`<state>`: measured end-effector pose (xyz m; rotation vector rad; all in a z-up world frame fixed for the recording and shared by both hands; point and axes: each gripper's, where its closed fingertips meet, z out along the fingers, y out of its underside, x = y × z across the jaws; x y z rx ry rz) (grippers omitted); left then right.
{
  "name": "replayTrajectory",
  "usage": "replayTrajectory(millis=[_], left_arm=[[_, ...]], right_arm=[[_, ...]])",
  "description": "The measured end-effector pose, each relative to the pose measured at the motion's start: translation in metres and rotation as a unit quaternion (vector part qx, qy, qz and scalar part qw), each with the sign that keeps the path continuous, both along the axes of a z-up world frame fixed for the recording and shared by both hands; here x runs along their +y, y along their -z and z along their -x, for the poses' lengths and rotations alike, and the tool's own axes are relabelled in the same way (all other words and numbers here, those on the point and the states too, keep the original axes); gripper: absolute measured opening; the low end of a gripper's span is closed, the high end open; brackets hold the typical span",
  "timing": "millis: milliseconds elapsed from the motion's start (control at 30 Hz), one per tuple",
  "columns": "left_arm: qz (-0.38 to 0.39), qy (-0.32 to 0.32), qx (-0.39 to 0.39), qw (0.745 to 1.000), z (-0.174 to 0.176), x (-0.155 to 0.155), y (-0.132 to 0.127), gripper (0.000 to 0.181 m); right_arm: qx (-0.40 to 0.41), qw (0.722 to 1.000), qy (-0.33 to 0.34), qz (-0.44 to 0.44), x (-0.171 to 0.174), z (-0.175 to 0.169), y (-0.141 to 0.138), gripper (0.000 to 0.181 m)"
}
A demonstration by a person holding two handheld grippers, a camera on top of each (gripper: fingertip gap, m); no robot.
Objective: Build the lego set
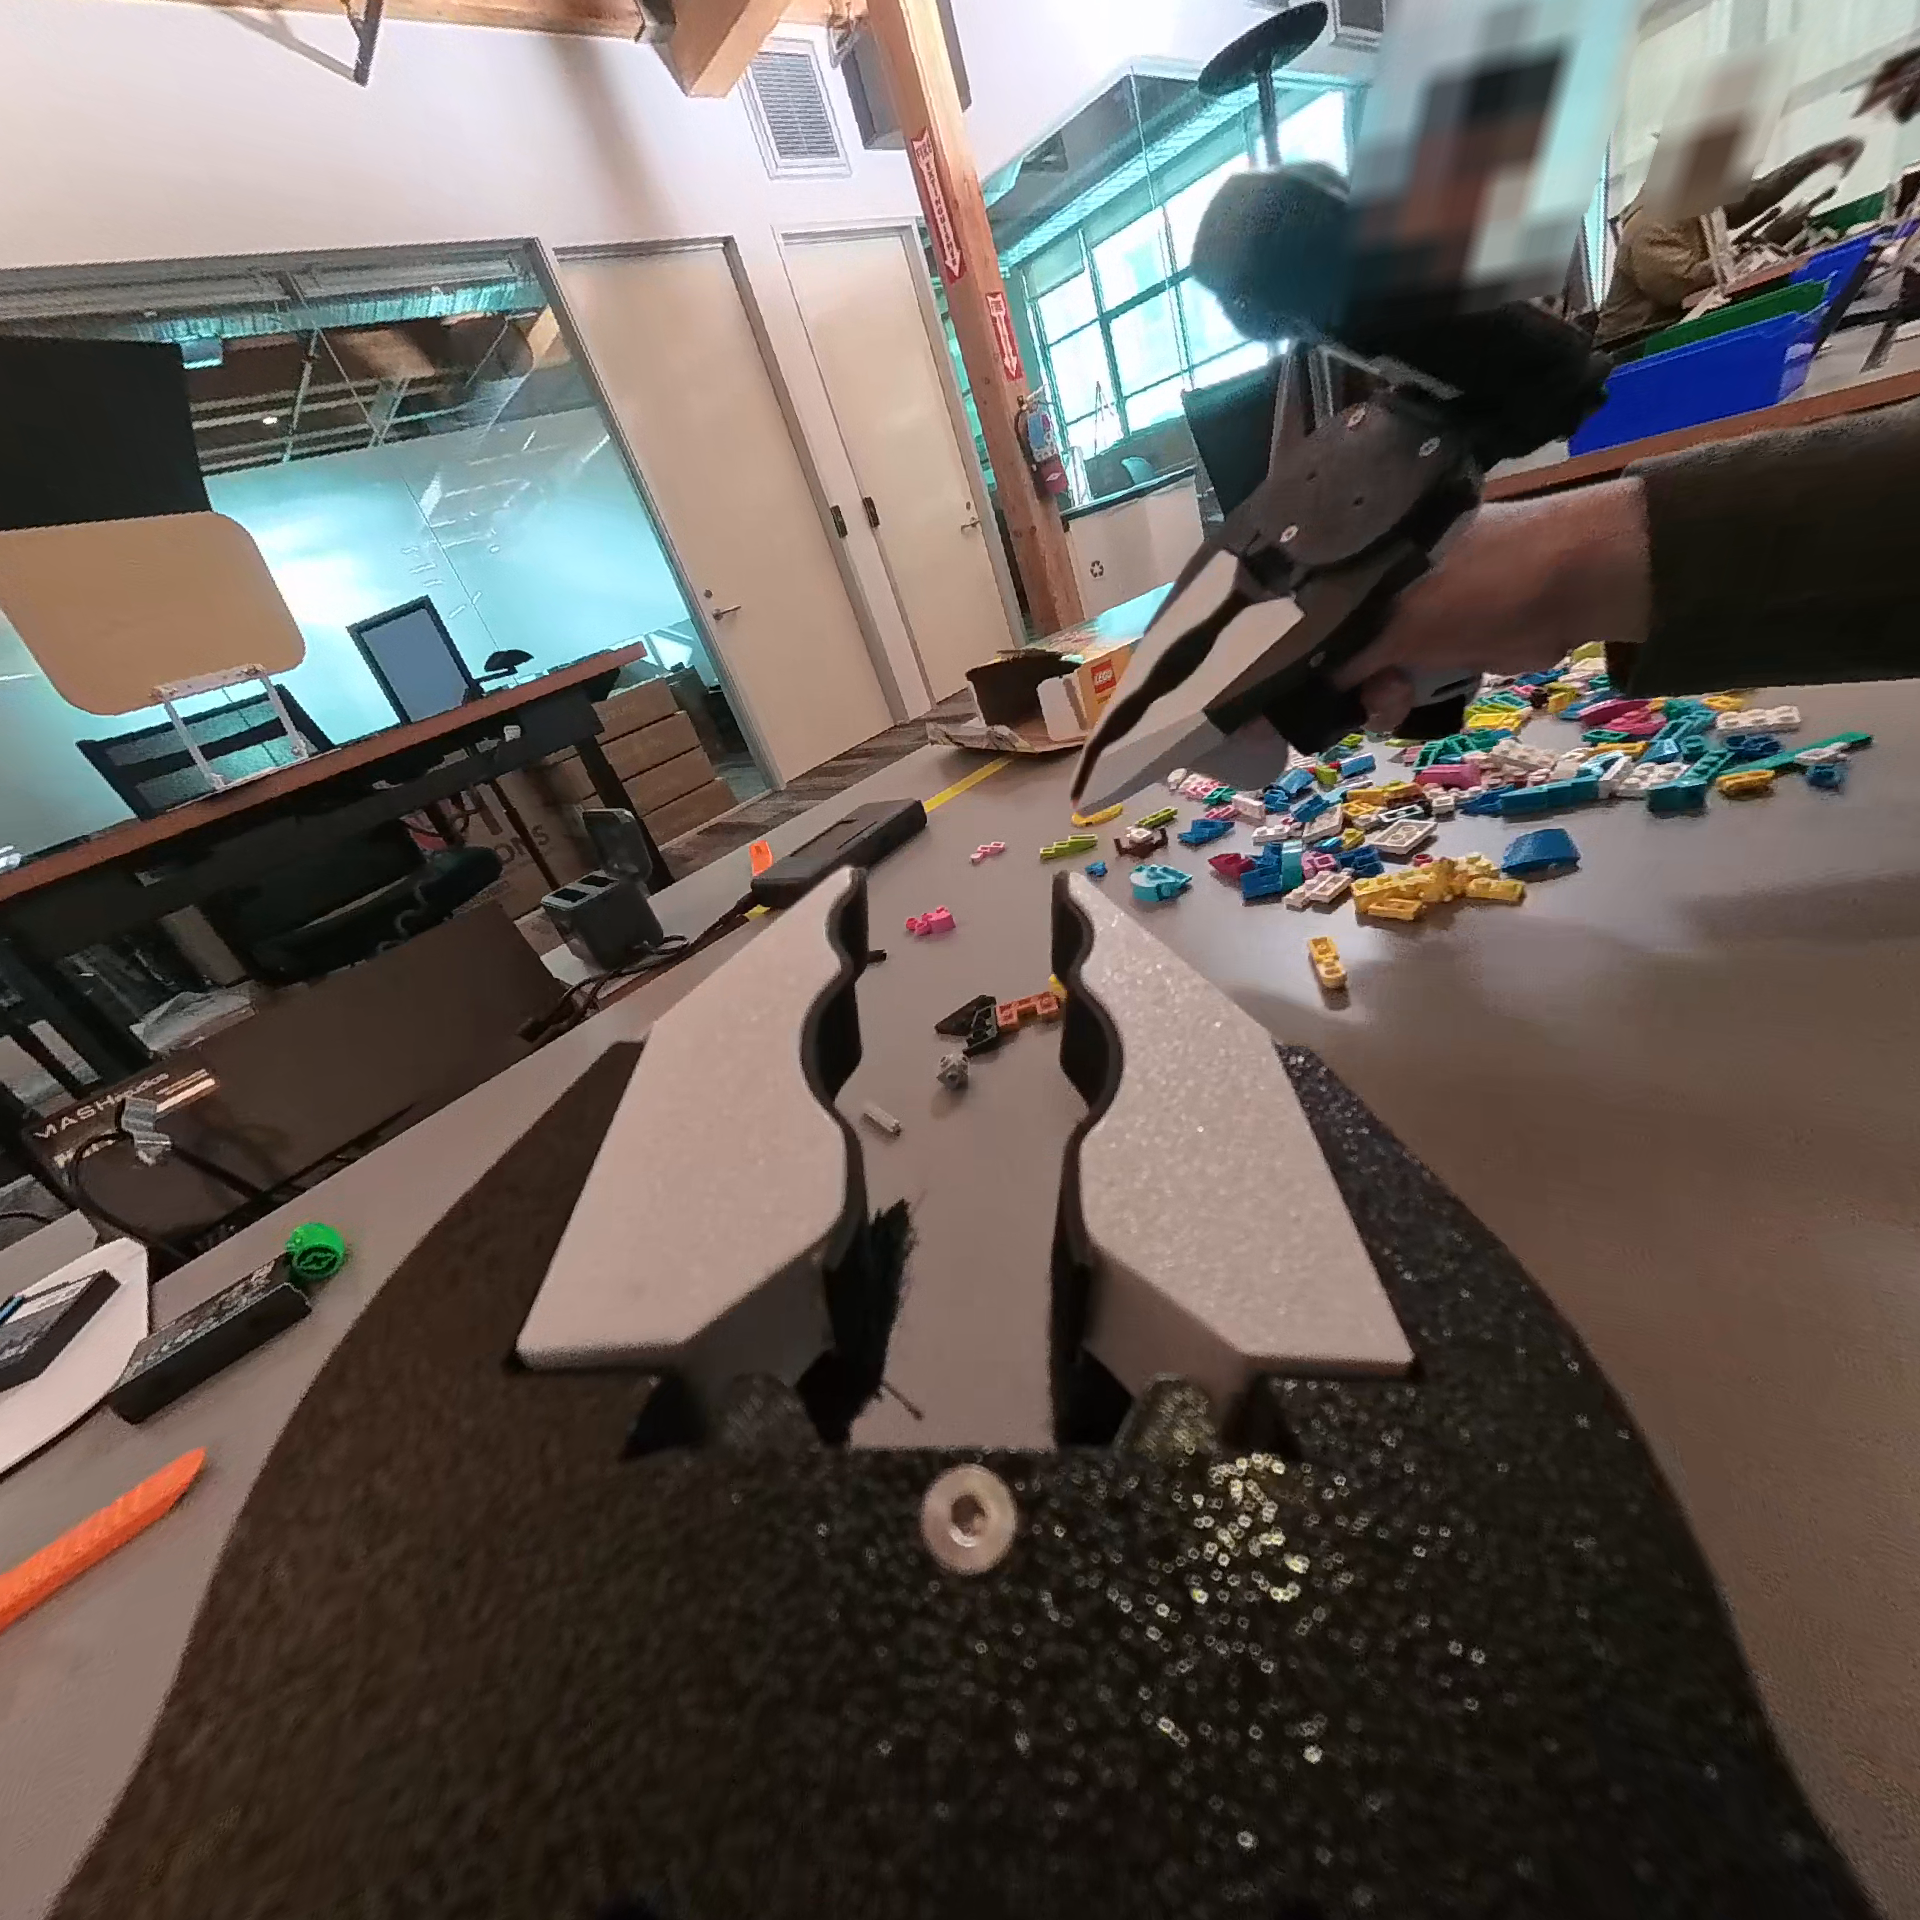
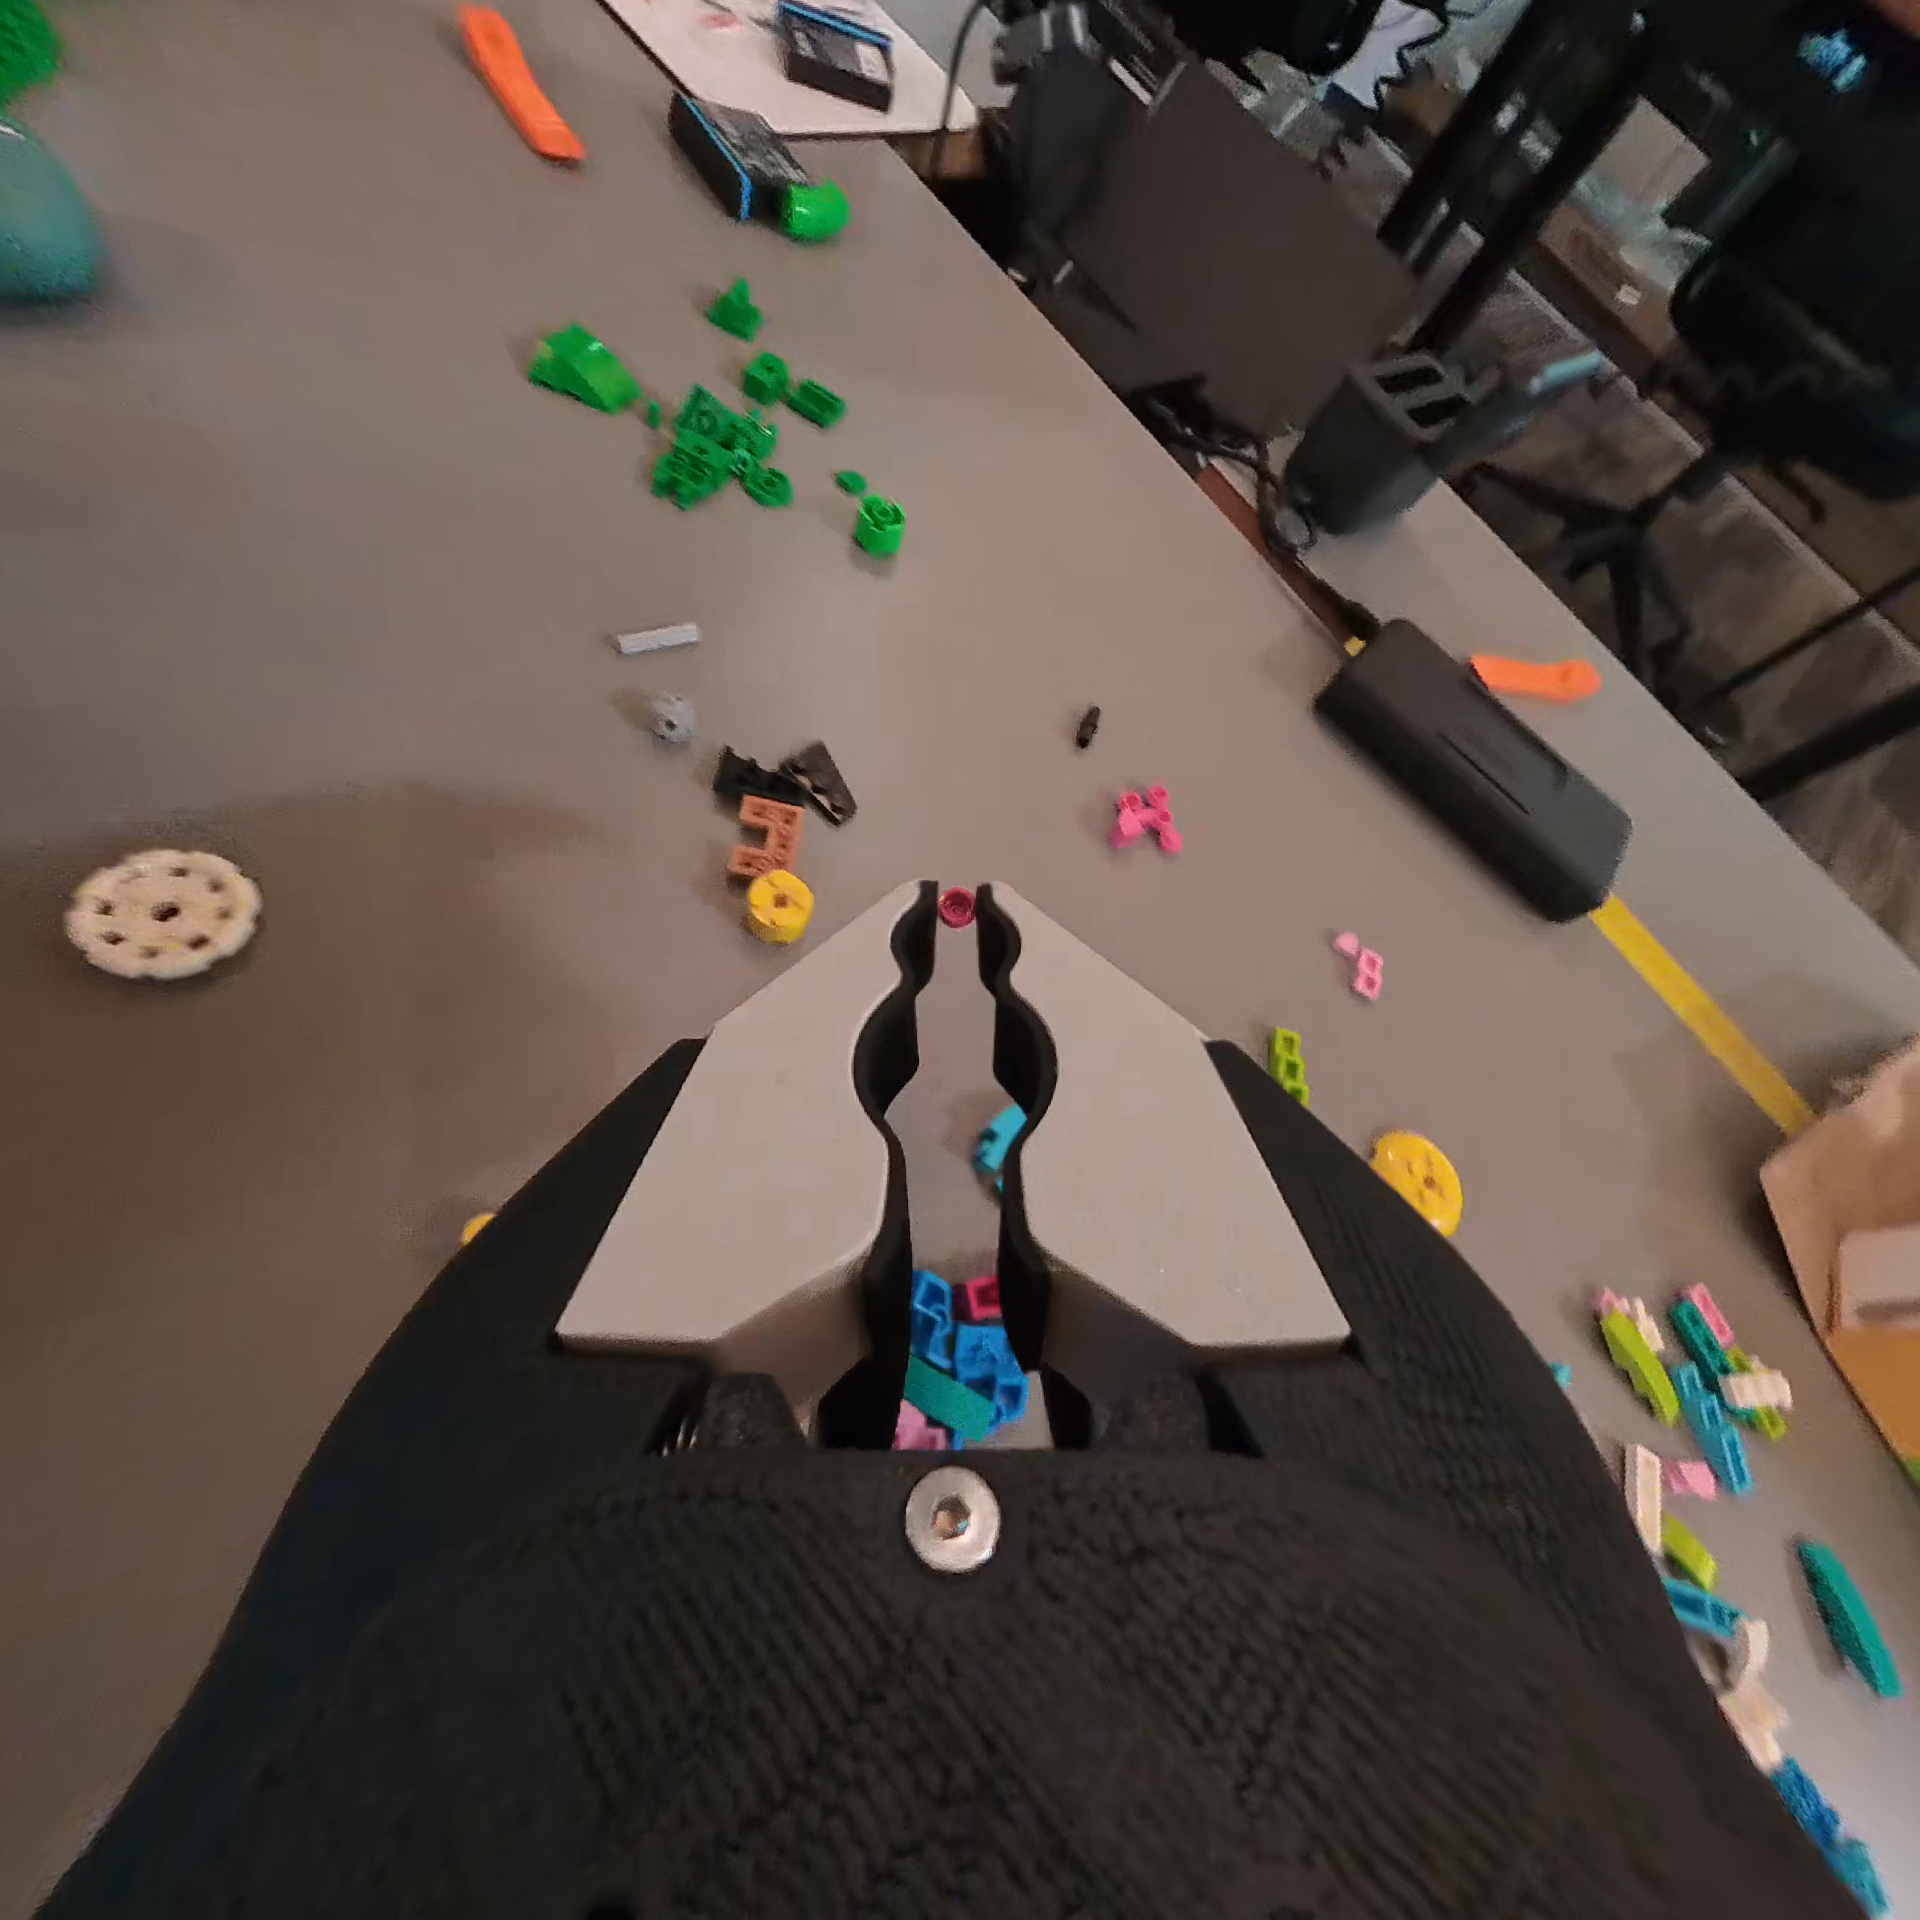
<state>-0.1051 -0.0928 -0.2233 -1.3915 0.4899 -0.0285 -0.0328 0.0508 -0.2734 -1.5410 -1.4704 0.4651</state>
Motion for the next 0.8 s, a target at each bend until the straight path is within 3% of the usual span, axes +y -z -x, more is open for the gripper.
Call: replayTrajectory(millis=[467,567,633,700,800], left_arm=[[-0.004,0.006,0.001,1.0,-0.001,-0.001,0.0,0.031],[-0.008,0.016,0.0,1.0,-0.003,-0.002,-0.002,0.032],[-0.019,0.024,0.0,1.0,-0.006,-0.005,-0.006,0.033],[-0.032,0.034,0.005,0.999,-0.01,-0.007,-0.01,0.034],[-0.061,0.068,0.036,0.995,-0.025,-0.003,-0.022,0.038]], right_arm=[[0.028,0.999,0.006,0.03,-0.007,-0.001,0.0,0.006],[0.094,0.989,-0.035,0.104,-0.033,0.015,-0.014,0.006],[0.188,0.949,-0.087,0.238,-0.064,0.033,-0.036,0.006],[0.269,0.875,-0.133,0.38,-0.089,0.044,-0.059,0.006],[0.322,0.756,-0.183,0.54,-0.11,0.048,-0.081,0.006]])
